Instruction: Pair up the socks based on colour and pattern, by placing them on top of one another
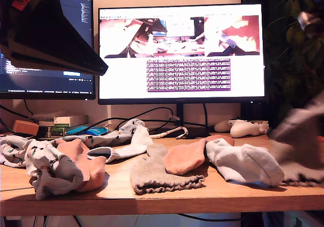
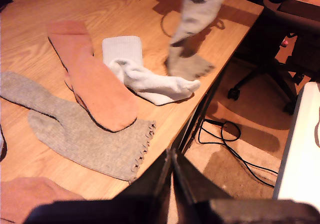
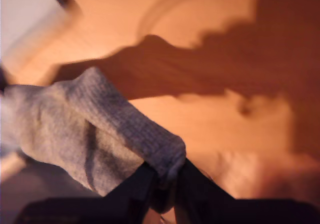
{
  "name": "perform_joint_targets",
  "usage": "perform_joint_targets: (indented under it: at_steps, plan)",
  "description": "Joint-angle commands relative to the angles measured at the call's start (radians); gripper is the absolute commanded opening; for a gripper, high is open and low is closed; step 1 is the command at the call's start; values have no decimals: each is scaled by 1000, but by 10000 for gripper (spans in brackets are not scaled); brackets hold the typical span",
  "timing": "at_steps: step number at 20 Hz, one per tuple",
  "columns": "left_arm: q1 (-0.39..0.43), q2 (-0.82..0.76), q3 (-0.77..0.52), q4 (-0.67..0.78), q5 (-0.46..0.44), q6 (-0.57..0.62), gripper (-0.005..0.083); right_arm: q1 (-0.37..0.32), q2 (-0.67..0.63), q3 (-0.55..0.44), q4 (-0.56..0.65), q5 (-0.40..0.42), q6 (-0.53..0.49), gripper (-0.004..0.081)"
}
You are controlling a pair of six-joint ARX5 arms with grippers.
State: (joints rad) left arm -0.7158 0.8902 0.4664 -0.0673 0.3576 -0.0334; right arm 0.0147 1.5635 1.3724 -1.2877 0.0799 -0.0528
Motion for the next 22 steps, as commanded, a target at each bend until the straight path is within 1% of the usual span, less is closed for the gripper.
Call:
perform_joint_targets:
  at_steps: [1, 2, 4, 8, 10, 12, 14, 15, 17, 18, 19, 20, 22]
  plan:
    - [-2, 0, -4, 6, 0, 8, -24, -2, 9, -7, -5, 41, 3, -11]
    - [-2, 0, -4, 6, 0, 8, -24, -2, 9, -7, -4, 63, 7, -11]
    - [-2, 0, -4, 6, 0, 8, -24, -2, 9, -7, 5, 61, 18, -11]
    - [-2, 0, -4, 6, 0, 8, -24, -2, 27, -6, 89, 61, 51, -11]
    - [-2, 0, -4, 5, 1, 8, -24, -2, 56, -6, 90, 63, 56, -11]
    - [-2, 0, -4, 4, 1, 8, -24, -11, 84, -6, 66, 89, 56, -11]
    - [-2, 0, -4, 4, 0, 8, -24, -17, 95, -6, 68, 87, 56, -9]
    - [-2, 0, -4, 4, 0, 8, -24, -17, 95, -6, 80, 87, 57, 14]
    - [-2, 0, -4, 4, 0, 8, -24, -17, 95, 3, 104, 81, 73, 88]
    - [-2, 0, -4, 3, 0, 8, -24, -17, 96, 12, 124, 52, 104, 149]
    - [-2, 0, -4, 3, 0, 8, -24, -17, 96, 22, 146, 2, 135, 214]
    - [-2, 0, -4, 0, 0, 8, -24, -17, 96, 38, 163, -42, 164, 257]
    - [-2, 0, -4, -17, 0, 8, -24, -17, 96, 77, 193, -98, 188, 305]
